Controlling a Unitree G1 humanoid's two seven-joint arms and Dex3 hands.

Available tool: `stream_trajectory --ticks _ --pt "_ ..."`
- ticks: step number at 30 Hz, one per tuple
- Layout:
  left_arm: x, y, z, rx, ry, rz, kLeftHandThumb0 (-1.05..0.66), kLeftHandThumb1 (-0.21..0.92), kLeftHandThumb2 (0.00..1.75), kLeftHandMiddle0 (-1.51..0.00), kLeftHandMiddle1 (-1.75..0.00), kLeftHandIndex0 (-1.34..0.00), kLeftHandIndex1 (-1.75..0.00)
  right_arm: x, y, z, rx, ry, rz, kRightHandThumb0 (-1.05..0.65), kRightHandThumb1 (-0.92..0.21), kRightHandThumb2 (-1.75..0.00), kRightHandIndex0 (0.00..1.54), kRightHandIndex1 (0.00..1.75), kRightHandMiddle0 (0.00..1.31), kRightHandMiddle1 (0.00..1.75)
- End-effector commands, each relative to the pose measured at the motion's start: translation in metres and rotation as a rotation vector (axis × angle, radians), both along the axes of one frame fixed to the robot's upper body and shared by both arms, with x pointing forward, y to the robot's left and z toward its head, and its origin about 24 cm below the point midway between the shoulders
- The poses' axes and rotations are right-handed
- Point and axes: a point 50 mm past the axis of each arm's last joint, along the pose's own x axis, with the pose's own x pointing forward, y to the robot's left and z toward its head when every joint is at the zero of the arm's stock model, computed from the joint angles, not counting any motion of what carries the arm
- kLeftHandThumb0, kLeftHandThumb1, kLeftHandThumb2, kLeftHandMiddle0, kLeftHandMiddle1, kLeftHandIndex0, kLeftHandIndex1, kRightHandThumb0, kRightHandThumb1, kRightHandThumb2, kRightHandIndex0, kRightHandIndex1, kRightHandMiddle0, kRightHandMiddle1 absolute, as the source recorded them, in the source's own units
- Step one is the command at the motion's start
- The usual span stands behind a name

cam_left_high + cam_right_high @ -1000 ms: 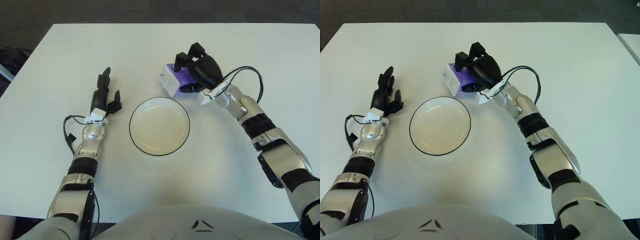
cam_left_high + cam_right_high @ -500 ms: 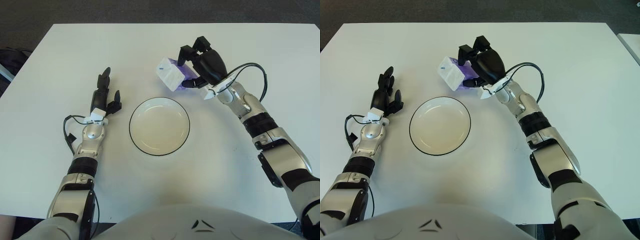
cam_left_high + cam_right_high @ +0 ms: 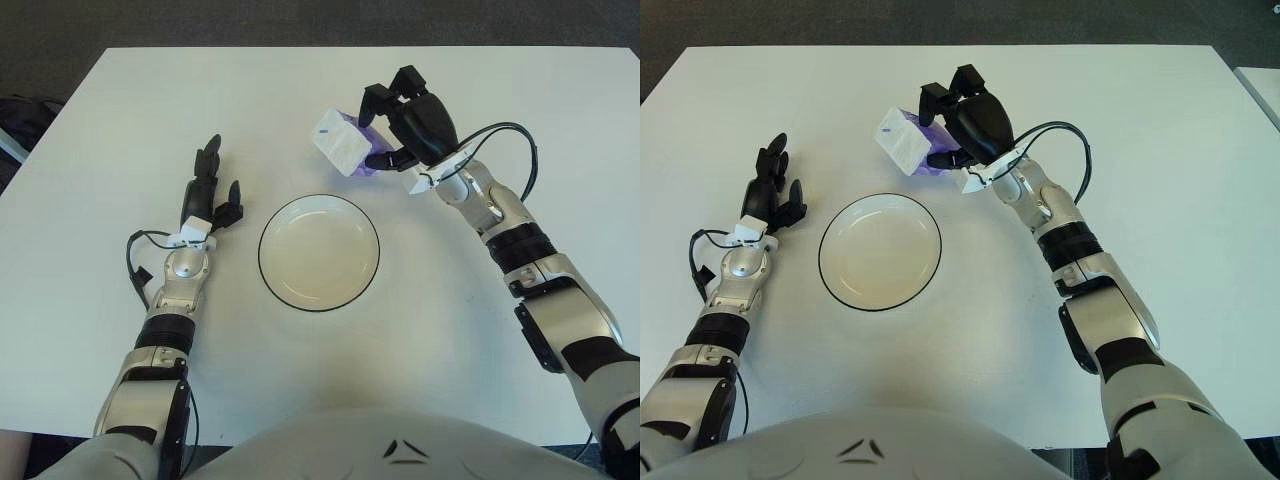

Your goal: Put the tissue paper into the plate.

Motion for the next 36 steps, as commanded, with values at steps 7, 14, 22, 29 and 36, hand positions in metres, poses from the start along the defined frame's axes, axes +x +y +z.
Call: stream_trajectory --ticks 7,14,22,29,36 --pt "-0.0552 -0.0165 -0.0867 -0.067 0.339 0.017 -0.73 0.92 0.83 -0.16 0.00 0.00 -0.29 -0.0019 0.0024 0.0176 0.067 -0.057 0.023 -0.46 -0.35 -1.27 1.21 1.75 0.58 1.75" --pt "-0.0555 -0.0167 -0.0870 -0.068 0.340 0.020 -0.73 0.92 0.84 -0.16 0.00 0.00 -0.30 -0.0021 0.0031 0.0191 0.074 -0.058 0.027 -0.46 -0.35 -1.27 1.20 1.75 0.58 1.75" --pt "-0.0557 -0.0165 -0.0869 -0.071 0.334 0.024 -0.72 0.92 0.84 -0.16 0.00 0.00 -0.32 -0.0014 0.0030 0.0197 0.081 -0.056 0.019 -0.46 -0.35 -1.27 1.21 1.75 0.58 1.75" --pt "-0.0558 -0.0159 -0.0870 -0.072 0.334 0.023 -0.72 0.92 0.84 -0.16 0.00 0.00 -0.33 -0.0002 0.0009 0.0200 0.088 -0.062 -0.001 -0.46 -0.35 -1.26 1.21 1.75 0.58 1.75" --pt "-0.0557 -0.0157 -0.0871 -0.070 0.335 0.020 -0.73 0.92 0.84 -0.17 0.00 0.00 -0.33 0.0002 -0.0015 0.0209 0.097 -0.056 -0.011 -0.46 -0.35 -1.26 1.21 1.75 0.58 1.75"
